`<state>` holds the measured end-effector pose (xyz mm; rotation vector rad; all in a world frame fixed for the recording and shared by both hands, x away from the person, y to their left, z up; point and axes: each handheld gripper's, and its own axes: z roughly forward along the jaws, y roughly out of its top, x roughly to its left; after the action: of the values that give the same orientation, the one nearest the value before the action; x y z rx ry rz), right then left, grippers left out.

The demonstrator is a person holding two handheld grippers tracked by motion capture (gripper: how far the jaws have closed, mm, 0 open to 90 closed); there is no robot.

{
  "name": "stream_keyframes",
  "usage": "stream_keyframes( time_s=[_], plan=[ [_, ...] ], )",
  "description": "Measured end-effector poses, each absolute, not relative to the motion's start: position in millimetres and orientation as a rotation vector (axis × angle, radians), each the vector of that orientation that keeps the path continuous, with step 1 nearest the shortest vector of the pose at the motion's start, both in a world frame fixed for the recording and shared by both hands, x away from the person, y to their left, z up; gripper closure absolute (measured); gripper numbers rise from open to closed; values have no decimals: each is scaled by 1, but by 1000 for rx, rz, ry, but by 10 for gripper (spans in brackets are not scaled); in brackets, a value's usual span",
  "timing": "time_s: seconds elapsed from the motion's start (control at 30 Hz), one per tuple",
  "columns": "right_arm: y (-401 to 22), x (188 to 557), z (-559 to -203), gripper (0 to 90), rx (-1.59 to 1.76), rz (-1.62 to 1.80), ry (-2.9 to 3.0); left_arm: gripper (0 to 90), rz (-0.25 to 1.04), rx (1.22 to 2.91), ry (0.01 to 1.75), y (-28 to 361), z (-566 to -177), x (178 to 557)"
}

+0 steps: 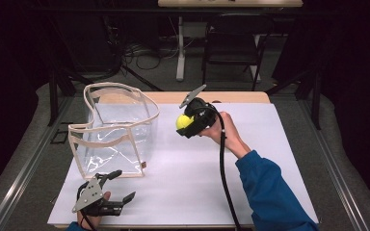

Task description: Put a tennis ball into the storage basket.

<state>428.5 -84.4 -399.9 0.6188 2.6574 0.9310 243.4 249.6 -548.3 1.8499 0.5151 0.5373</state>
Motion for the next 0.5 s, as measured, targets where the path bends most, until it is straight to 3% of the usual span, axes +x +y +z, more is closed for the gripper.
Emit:
stream_keyframes(
  time_s=[0.5],
  plan=[
    [-79, 437, -388, 263, 628, 932, 2654, 161, 537, 1851, 514, 249, -549, 243]
  ],
)
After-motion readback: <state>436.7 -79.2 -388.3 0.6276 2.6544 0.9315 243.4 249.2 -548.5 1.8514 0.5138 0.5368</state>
